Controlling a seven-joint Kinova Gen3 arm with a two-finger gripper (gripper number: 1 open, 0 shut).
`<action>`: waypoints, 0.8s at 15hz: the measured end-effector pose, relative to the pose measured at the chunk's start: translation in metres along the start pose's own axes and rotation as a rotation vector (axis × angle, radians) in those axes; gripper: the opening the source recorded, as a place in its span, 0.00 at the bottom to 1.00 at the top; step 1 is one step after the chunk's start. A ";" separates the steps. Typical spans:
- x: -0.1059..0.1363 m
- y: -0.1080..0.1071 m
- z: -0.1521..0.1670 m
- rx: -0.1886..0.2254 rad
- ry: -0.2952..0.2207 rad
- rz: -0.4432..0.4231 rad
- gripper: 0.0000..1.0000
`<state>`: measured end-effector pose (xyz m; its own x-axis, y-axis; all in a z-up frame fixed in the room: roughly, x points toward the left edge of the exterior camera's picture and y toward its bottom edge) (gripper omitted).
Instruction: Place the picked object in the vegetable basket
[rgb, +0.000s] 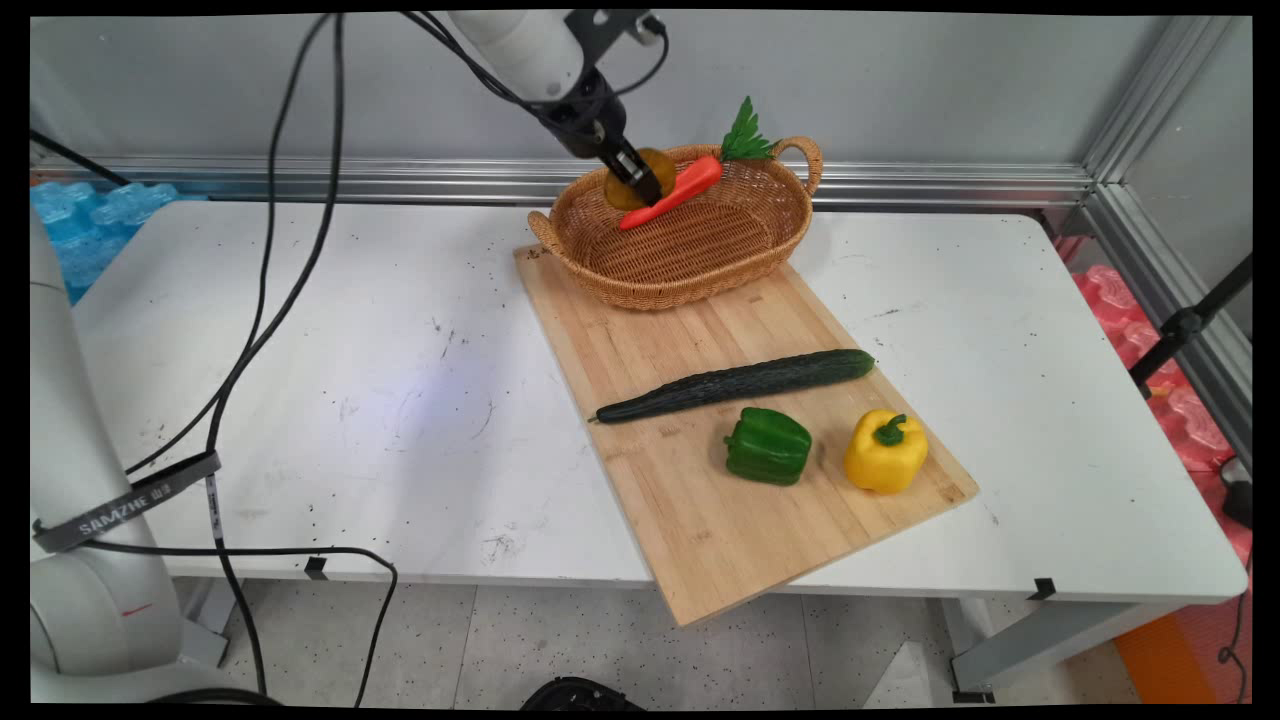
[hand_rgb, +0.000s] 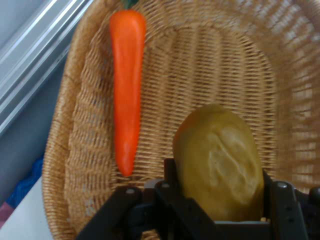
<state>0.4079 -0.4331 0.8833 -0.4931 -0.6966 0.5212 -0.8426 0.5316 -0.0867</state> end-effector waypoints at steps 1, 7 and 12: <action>-0.001 -0.005 0.012 0.010 -0.014 -0.007 0.00; -0.015 -0.021 0.069 0.022 -0.093 -0.035 0.00; -0.022 -0.028 0.098 0.007 -0.128 -0.034 0.00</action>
<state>0.4215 -0.4798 0.7914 -0.4874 -0.7702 0.4115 -0.8607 0.5033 -0.0774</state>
